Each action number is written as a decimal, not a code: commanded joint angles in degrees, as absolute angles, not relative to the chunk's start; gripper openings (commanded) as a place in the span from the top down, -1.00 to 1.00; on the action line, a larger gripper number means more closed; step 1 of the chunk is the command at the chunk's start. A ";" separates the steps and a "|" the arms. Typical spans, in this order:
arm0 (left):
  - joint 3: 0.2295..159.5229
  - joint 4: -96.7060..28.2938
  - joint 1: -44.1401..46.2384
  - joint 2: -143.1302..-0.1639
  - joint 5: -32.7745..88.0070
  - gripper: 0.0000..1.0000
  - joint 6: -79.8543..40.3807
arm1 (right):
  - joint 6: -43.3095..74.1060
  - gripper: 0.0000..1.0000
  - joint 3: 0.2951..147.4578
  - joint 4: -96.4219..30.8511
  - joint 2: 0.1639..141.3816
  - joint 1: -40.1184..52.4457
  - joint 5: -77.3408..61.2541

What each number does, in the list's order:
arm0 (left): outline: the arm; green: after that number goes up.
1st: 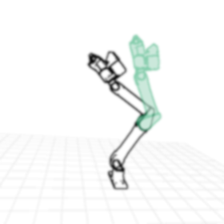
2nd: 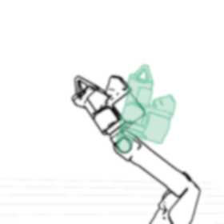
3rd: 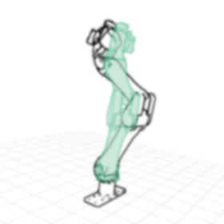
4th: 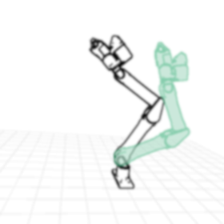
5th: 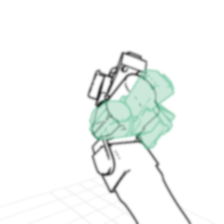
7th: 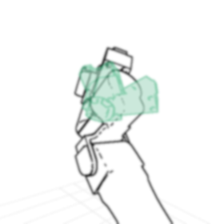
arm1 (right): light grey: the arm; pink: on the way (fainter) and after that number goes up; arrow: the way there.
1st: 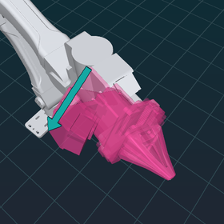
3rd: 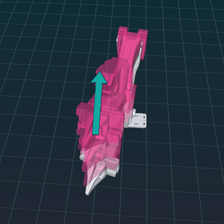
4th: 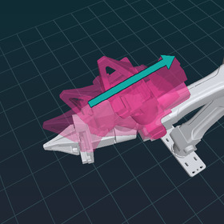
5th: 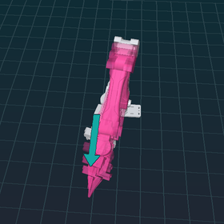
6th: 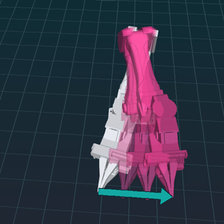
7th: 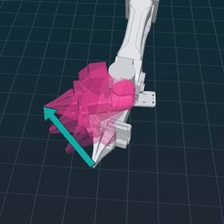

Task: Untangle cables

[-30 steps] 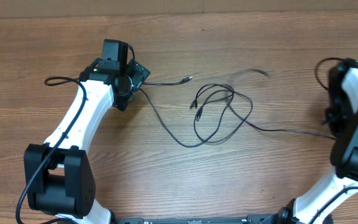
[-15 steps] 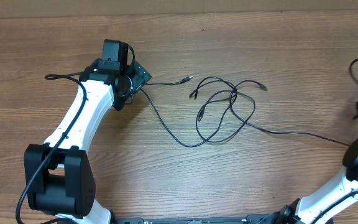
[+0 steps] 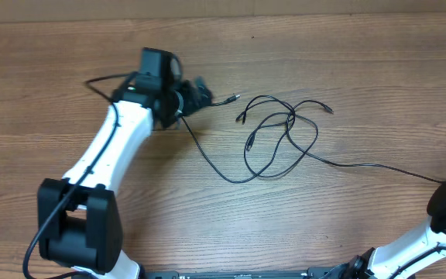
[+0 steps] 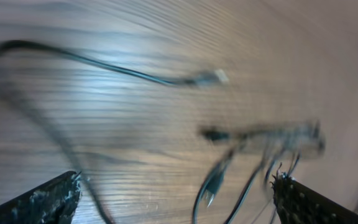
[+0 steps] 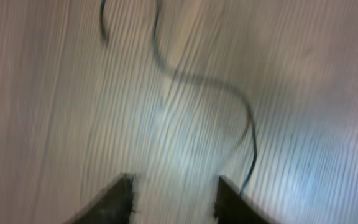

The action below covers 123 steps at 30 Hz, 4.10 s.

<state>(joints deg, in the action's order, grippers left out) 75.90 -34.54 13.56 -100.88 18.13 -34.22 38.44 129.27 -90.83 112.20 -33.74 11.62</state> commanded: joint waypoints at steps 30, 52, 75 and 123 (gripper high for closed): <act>76.64 -1.26 33.67 -118.04 4.19 0.68 34.30 | 35.46 -0.09 119.52 -97.06 112.62 -20.78 1.78; 76.69 -16.10 24.34 -97.12 -11.51 0.92 10.76 | 39.13 -0.39 105.38 -88.51 112.62 -1.63 -9.54; 76.66 -24.80 24.45 -97.06 -2.87 0.92 9.58 | 66.41 -0.71 81.38 -43.81 112.62 5.78 -12.25; 76.66 -36.36 5.80 -96.60 -4.82 0.92 -13.78 | 15.35 0.92 92.20 -28.40 103.77 -41.89 7.66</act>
<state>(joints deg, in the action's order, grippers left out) 76.27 -36.34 5.63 -96.82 -11.94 -12.12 24.84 91.79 -33.32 103.07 -42.59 14.22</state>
